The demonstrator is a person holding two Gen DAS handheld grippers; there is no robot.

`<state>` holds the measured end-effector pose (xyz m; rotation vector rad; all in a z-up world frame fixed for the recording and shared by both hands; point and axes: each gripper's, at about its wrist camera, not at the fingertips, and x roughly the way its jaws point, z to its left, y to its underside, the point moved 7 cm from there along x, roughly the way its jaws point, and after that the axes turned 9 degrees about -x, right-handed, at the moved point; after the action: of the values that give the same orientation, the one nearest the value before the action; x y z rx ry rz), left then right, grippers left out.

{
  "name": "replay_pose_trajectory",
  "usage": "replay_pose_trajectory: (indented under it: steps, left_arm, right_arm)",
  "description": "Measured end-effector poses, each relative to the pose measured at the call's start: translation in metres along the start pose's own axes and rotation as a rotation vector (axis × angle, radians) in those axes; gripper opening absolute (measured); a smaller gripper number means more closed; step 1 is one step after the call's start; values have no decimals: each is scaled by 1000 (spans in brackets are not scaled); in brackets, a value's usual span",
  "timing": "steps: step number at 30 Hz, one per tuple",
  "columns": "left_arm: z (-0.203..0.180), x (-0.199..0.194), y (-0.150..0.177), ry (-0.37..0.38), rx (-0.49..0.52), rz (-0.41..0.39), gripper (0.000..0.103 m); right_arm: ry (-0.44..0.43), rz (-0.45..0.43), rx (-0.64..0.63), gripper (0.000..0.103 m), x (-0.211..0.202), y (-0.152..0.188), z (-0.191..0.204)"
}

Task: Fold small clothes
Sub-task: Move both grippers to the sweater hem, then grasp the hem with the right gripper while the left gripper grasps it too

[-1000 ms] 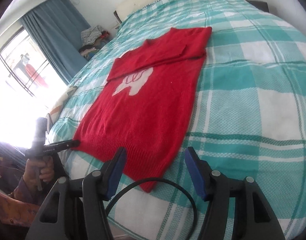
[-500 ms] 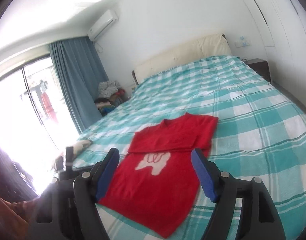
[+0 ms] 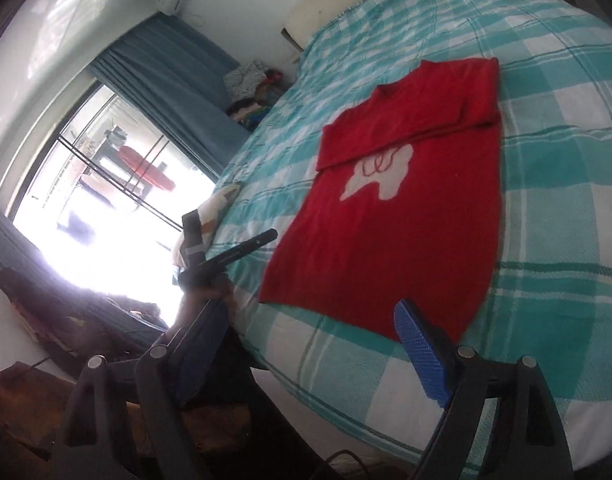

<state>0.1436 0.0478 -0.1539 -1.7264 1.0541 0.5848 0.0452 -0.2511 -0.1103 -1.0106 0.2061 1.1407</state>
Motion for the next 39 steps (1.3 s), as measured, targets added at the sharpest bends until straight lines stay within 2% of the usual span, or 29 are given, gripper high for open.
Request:
replay_pose_trajectory:
  steps: [2,5,9,11,14,17,18,19,20,23,27,32,35,39]
  left_arm:
    - [-3,-2,20,30,1,59,79]
    - [-11,-16,43,52,35,84,76]
    - [-26,-22,66,127,33,156,51]
    - [-31,-19,71,94,72,150,48]
    - [-30,-13,69,81,60,153,32]
    - [-28,-11,67,91,31,161,16]
    - [-26,-12,66,102,17,161,9]
    - [-24,-13,64,120,-8,157,7]
    - [-22,-16,62,142,-35,151,6]
    - [-18,-24,52,194,-100,102,4]
    - [-24,-32,15,215,-98,0,4]
    - [-51,-30,-74,238,-38,-147,4]
    - [-62,-9,-133,215,-20,-212,4]
    - [-64,39,-197,171,-51,-226,4]
  right_arm:
    - [73,39,7,85,14,19,-25]
    - [121,60,11,85,25,27,-52]
    - [100,68,-2,82,35,25,-57]
    - [117,72,-34,79,40,23,-57]
    - [152,74,-62,66,41,21,-55]
    - [169,82,-69,44,39,22,-55]
    - [177,89,-72,30,38,23,-54]
    - [189,93,-75,12,37,25,-55]
    - [198,91,-75,7,36,25,-55]
    - [204,40,-59,6,25,20,-55]
    - [206,-56,-73,5,10,-6,-49]
    - [250,-177,-114,5,1,-75,-55]
    - [284,-241,-109,5,2,-126,-72]
    - [332,-292,-118,5,19,-193,-97]
